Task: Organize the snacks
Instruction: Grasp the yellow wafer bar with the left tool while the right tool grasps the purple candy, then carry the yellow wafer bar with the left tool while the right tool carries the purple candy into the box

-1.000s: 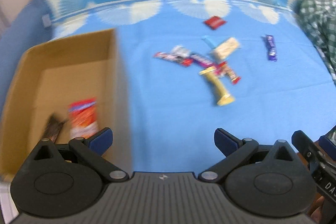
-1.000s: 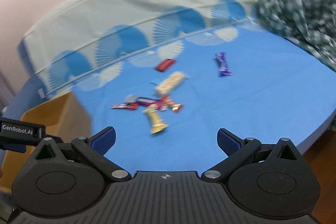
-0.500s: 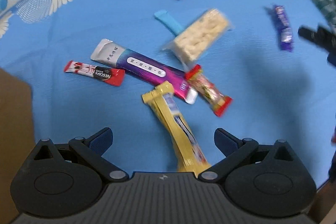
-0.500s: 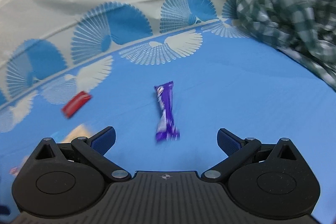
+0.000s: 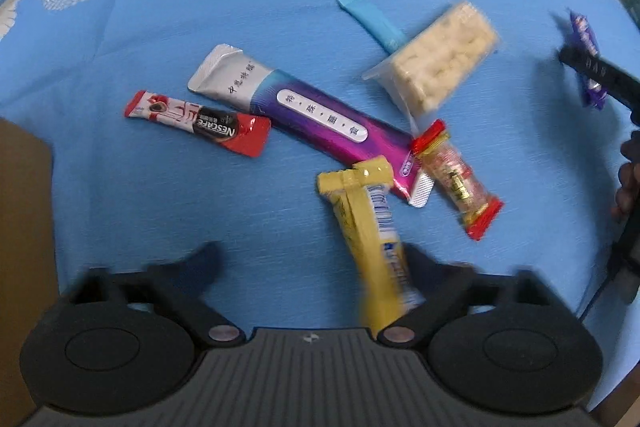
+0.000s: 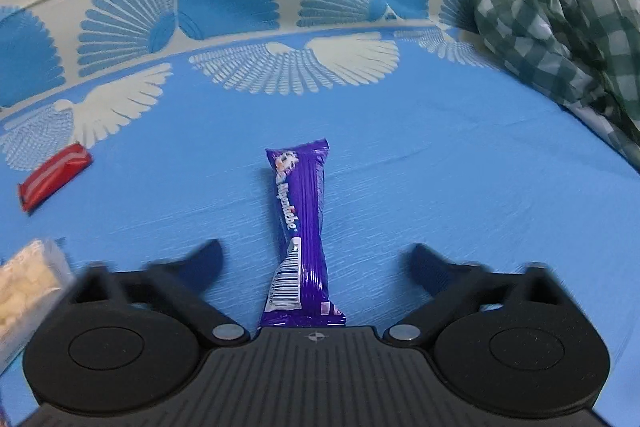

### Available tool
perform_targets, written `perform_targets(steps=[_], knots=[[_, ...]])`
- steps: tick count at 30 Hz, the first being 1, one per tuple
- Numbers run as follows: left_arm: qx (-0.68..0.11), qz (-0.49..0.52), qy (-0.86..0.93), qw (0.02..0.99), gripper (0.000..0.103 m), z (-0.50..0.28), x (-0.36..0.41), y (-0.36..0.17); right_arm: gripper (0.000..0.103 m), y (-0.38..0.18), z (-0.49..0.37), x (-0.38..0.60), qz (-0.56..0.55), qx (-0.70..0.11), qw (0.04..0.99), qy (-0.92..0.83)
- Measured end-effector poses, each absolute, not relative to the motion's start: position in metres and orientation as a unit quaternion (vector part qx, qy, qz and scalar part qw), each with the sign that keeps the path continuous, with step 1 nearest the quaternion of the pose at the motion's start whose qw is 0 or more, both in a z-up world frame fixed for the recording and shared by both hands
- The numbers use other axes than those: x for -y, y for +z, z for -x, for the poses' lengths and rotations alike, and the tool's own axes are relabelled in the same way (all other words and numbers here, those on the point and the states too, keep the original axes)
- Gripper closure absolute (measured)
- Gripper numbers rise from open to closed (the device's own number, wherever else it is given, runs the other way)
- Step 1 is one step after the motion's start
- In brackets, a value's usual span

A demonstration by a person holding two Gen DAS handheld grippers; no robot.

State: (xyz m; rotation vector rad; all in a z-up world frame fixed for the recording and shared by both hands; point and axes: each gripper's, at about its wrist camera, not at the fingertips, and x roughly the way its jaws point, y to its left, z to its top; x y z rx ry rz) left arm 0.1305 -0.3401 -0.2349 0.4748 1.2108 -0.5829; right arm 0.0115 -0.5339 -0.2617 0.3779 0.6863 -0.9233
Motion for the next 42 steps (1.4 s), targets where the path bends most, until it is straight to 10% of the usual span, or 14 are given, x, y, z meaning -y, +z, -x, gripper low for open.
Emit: perform_targets(steps=[2,42], knots=[[-0.534,-0.230,-0.287,0.761,0.091,-0.123,0.339,-0.224,0.078,-0.254,-0.007,0.529,-0.164,-0.328,0.829,-0.422],[-0.400,-0.126,-0.252,0.872,0.091,0.065,-0.077,0.027,0.078,0.029,0.149,0.047,-0.191,-0.262,0.941,-0.096]])
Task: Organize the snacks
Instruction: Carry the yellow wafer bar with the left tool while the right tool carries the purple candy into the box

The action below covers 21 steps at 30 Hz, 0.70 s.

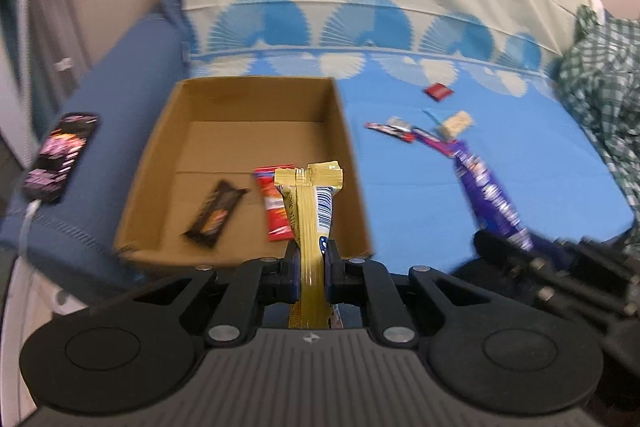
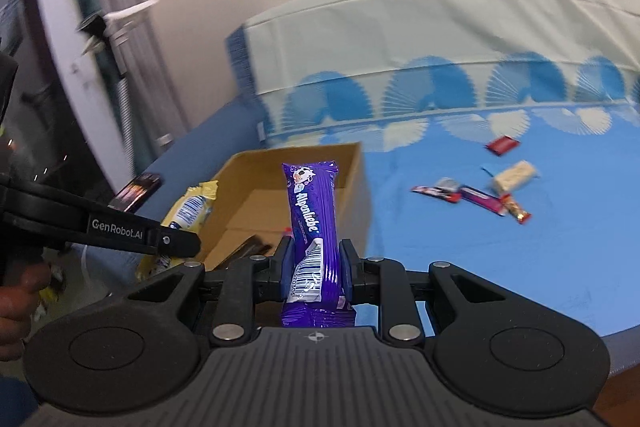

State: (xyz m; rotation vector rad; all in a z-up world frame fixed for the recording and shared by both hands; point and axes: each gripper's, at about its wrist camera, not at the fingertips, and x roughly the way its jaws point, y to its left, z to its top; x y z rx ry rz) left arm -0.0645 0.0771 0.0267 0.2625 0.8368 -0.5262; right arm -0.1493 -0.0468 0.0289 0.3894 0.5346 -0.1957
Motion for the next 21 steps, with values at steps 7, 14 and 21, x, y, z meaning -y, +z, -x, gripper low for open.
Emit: perform_targets(steps=[7,14,21], knots=[[-0.390,-0.089,-0.232,0.887,0.091,0.085,-0.134,0.030,0.078,0.050,0.160,0.005,-0.139,-0.243,0.957,-0.083],[-0.376,-0.068,-0.238,0.893,0.091,0.094,-0.148,0.037,0.078,0.058,0.165,-0.020,-0.109,-0.240,0.961,-0.078],[-0.374,-0.064,-0.248,0.891,0.091,0.095,-0.152,0.035,0.078,0.059,0.165,-0.024,-0.103,-0.246,0.960,-0.083]])
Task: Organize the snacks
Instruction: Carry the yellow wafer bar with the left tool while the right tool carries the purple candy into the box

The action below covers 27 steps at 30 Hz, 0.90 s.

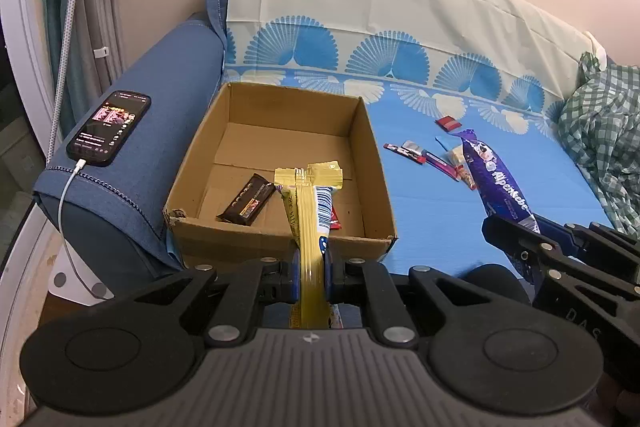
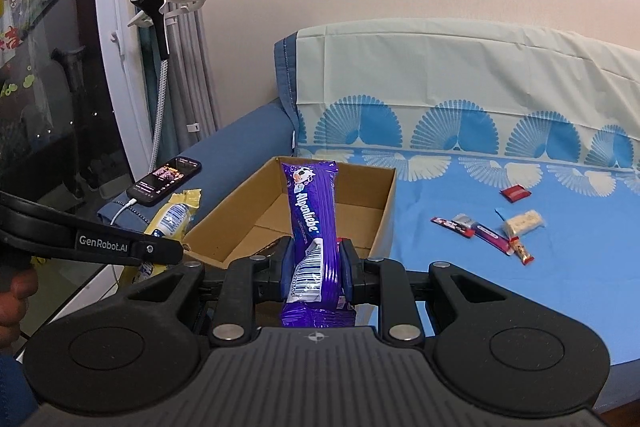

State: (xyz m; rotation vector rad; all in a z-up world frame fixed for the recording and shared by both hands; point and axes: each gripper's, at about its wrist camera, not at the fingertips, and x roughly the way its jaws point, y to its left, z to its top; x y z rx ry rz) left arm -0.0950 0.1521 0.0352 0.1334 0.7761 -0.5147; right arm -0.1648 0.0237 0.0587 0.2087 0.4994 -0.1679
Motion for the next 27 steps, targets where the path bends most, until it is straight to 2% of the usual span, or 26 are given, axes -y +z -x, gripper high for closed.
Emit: perform_targets(steps=[27], knots=[[-0.412,-0.067,-0.234,0.878,0.091,0.069,-0.142,0.012,0.078,0.039,0.136,-0.018,-0.110,-0.294,0.946,-0.078]])
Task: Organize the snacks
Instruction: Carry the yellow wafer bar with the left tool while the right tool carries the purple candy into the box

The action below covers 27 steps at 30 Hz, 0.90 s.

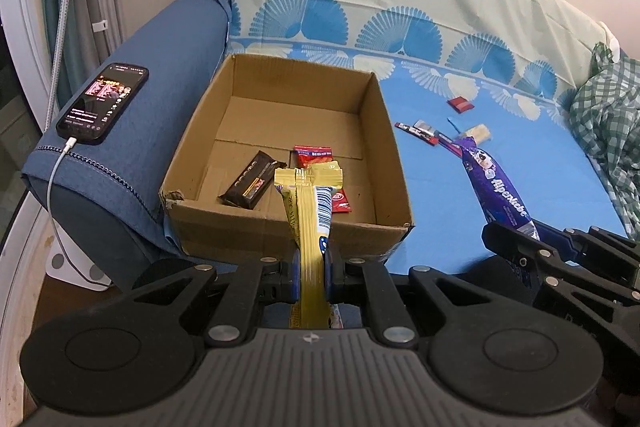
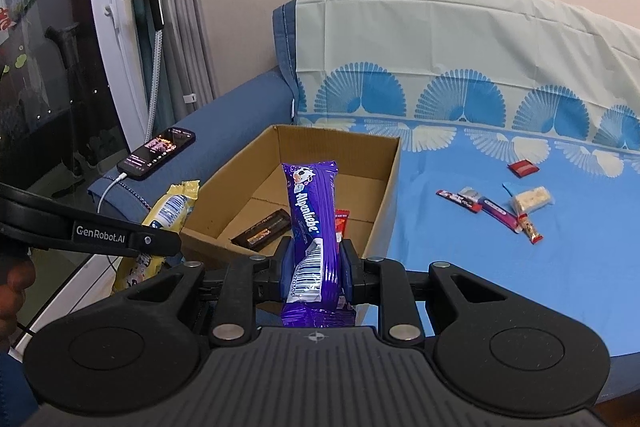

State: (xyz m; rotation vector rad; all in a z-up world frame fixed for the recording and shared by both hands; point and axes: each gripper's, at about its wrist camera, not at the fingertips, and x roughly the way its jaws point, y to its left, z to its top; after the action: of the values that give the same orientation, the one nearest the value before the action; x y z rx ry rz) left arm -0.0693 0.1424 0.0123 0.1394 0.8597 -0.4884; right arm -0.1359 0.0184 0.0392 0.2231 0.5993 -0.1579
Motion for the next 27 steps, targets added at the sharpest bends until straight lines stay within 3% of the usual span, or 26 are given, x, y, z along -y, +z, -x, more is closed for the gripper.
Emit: perform_targets(steps=[27], knots=[[-0.460,-0.097,-0.180,0.864,0.091,-0.051,-0.108,-0.002,0.078,0.016,0.037,-0.003,-0.113,-0.338,0.932,-0.068]])
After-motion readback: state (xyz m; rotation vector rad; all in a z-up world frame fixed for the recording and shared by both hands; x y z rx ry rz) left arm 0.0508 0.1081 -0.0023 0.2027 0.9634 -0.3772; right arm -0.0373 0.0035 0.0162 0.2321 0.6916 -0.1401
